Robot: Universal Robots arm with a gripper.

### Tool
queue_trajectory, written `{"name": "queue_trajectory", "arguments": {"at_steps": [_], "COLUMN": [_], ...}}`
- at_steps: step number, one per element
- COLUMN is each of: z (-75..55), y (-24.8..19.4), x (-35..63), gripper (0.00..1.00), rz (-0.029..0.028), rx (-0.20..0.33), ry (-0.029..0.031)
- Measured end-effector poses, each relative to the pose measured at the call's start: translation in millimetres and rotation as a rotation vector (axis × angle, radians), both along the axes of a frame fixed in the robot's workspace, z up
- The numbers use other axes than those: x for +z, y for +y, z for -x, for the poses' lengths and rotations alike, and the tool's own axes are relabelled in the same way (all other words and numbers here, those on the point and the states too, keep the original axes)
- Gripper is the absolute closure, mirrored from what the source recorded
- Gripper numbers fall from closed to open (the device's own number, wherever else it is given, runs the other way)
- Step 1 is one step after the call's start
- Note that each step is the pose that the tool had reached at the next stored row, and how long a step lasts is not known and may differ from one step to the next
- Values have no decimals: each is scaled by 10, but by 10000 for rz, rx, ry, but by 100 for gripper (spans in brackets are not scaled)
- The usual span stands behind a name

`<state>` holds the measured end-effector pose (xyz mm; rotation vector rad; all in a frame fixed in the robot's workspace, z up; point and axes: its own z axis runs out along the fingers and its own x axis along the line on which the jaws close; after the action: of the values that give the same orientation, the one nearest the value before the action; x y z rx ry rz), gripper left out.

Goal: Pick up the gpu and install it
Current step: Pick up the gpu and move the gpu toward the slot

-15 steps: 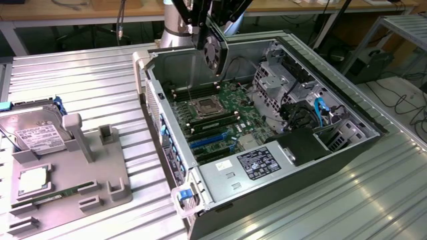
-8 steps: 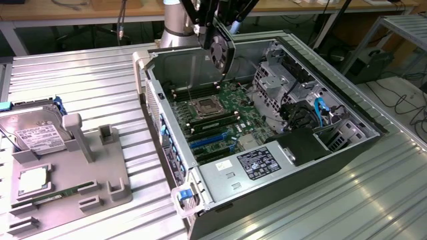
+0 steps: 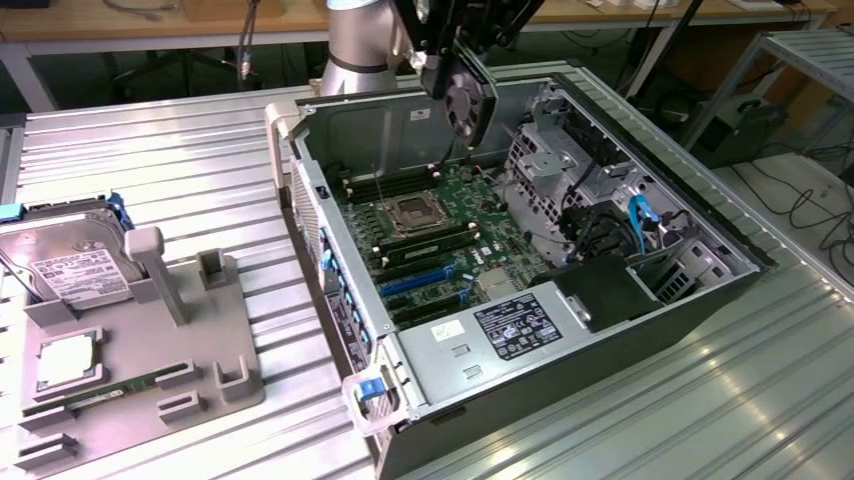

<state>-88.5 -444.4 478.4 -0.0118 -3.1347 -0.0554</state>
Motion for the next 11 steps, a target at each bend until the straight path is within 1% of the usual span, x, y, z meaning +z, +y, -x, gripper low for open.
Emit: {"name": "queue_trajectory", "arguments": {"at_steps": [1,2,9,11], "z": [-31,-115,-415,-482], "y": [0,2,15,16], "x": [-5,-17,-51,-58], "gripper": [72,72,72,72], "rz": [0,-1,-1,-1], "rx": [0,-2,-2,0], "ry": [0,-1,0,-1]}}
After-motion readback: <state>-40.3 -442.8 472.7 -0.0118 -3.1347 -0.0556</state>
